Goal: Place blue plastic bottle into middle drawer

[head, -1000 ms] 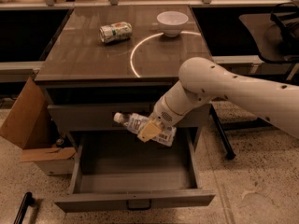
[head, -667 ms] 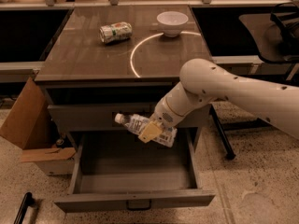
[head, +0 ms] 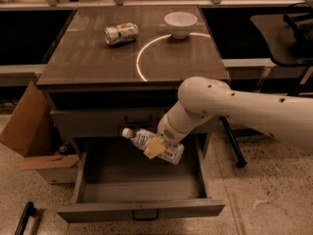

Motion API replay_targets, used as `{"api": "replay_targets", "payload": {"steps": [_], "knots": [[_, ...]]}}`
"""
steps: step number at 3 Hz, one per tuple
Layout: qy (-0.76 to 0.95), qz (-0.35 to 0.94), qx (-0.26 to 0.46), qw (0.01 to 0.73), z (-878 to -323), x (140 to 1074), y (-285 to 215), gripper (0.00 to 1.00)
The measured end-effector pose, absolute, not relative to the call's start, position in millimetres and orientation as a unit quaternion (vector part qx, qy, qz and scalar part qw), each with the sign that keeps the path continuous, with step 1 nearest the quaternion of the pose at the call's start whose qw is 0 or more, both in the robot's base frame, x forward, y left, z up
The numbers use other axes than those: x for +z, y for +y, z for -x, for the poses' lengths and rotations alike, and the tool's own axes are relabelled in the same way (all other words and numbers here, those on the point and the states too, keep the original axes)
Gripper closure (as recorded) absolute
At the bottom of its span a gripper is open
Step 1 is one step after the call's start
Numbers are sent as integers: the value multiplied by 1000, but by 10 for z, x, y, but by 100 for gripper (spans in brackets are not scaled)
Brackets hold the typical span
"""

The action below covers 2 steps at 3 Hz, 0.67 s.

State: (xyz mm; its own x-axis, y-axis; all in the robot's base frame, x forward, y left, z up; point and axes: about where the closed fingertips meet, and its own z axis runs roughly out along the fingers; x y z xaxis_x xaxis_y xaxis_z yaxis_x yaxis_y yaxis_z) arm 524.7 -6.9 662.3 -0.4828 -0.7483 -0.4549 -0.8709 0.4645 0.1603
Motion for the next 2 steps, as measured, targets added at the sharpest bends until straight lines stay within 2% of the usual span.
{"api": "replay_targets", "payload": {"steps": [2], "knots": [[898,382,173,135,-5049,5856,-121,100]]}}
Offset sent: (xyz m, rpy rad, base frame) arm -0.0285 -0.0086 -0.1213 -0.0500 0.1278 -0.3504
